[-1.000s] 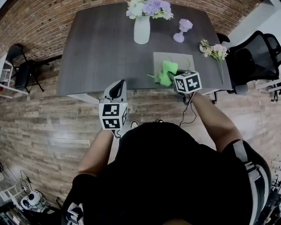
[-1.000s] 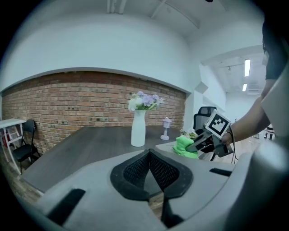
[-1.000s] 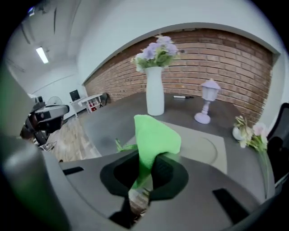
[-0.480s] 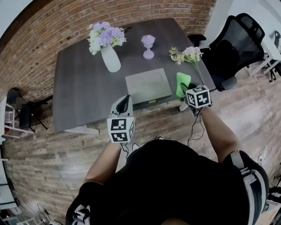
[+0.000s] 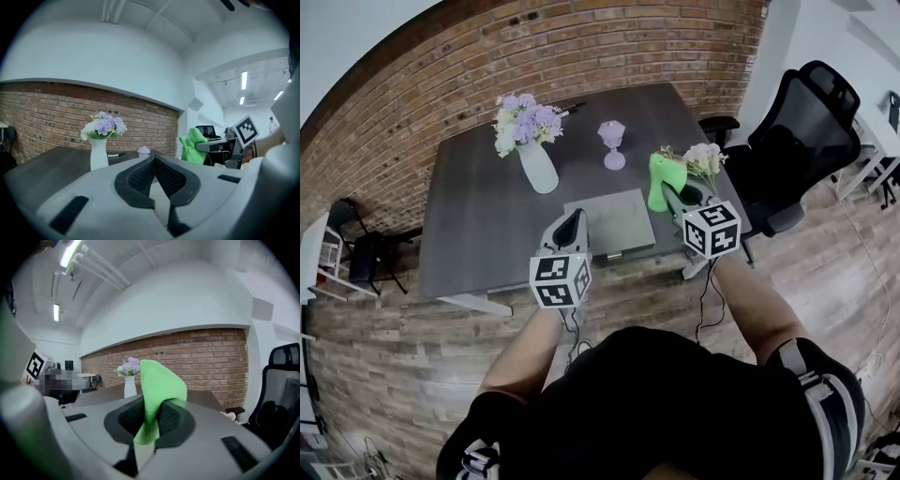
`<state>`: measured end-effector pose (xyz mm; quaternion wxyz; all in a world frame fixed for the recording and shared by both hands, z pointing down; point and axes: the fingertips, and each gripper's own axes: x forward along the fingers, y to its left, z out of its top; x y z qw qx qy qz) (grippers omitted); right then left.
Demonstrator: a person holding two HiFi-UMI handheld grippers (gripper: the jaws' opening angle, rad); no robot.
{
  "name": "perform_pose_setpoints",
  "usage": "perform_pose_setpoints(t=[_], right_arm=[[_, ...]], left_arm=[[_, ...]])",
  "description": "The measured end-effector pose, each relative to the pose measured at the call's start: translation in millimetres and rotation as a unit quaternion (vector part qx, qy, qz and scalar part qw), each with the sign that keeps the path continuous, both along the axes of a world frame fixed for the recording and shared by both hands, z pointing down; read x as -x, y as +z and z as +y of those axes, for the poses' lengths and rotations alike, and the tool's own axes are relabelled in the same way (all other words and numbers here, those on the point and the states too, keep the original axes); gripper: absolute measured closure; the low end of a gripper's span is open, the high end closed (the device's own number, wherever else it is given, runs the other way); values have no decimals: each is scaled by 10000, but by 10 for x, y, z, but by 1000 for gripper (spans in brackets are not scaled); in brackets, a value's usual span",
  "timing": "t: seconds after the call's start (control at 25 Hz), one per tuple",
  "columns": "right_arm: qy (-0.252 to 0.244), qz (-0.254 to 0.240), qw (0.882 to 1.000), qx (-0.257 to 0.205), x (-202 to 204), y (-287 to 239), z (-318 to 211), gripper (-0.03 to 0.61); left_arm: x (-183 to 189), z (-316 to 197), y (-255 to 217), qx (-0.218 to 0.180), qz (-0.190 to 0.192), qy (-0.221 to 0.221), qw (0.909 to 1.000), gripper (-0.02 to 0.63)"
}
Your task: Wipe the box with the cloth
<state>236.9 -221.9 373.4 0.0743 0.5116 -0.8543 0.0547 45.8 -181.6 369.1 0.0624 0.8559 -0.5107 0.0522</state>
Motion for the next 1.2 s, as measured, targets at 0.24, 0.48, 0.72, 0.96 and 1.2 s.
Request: perform_pose_setpoints(t=[0.24, 0.48, 0.72, 0.96, 1.2], right_arm=[[-336, -132, 9988, -338, 196, -122, 17, 537], [-101, -354, 9990, -242, 189, -63, -70, 537], [89, -362, 9990, -261, 281, -91, -126, 535], [222, -344, 9990, -165, 337, -63, -172, 535], [186, -437, 9988, -131, 452, -83, -206, 536]], left_arm=[[251, -21, -141, -147, -69, -512, 9986, 606], [327, -84, -199, -135, -196, -434, 9988, 606], [461, -185, -289, -161, -204, -310, 9992, 606], [566, -251, -298, -140, -170, -233, 9995, 606], [659, -313, -311, -160, -9, -208, 9997, 606]])
